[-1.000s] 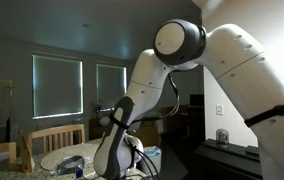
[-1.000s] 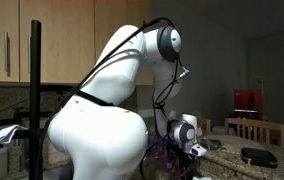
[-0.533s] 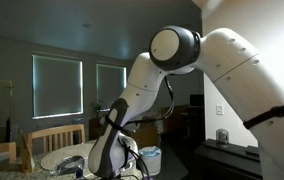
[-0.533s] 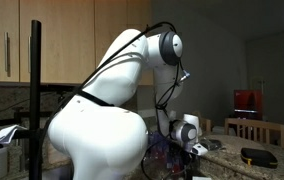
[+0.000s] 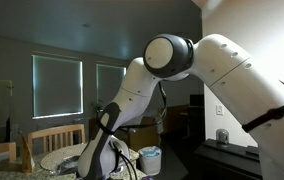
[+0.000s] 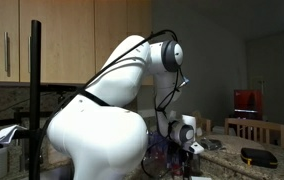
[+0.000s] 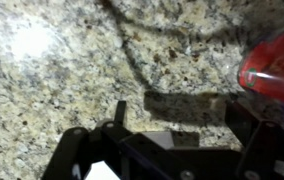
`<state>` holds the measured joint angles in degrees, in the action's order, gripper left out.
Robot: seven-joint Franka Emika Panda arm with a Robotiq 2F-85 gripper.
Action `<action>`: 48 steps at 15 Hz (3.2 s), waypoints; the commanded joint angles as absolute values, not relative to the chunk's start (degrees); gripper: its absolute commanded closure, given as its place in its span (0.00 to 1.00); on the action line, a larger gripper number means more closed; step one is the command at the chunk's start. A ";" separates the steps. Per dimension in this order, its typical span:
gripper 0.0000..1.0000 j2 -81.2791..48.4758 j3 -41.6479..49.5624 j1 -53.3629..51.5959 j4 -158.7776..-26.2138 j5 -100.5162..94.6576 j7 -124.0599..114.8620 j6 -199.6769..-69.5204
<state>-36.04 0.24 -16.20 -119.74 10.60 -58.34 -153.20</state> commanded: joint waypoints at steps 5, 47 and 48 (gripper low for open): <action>0.00 -37.05 7.40 -23.23 -117.80 2.76 -60.86 -158.51; 0.00 -10.84 -5.39 -1.65 -144.71 18.40 -19.57 -139.29; 0.00 -12.11 -4.93 -1.80 -144.84 18.25 -20.33 -140.67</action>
<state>-8.96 -6.52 -0.97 -143.58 17.29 -22.29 -135.63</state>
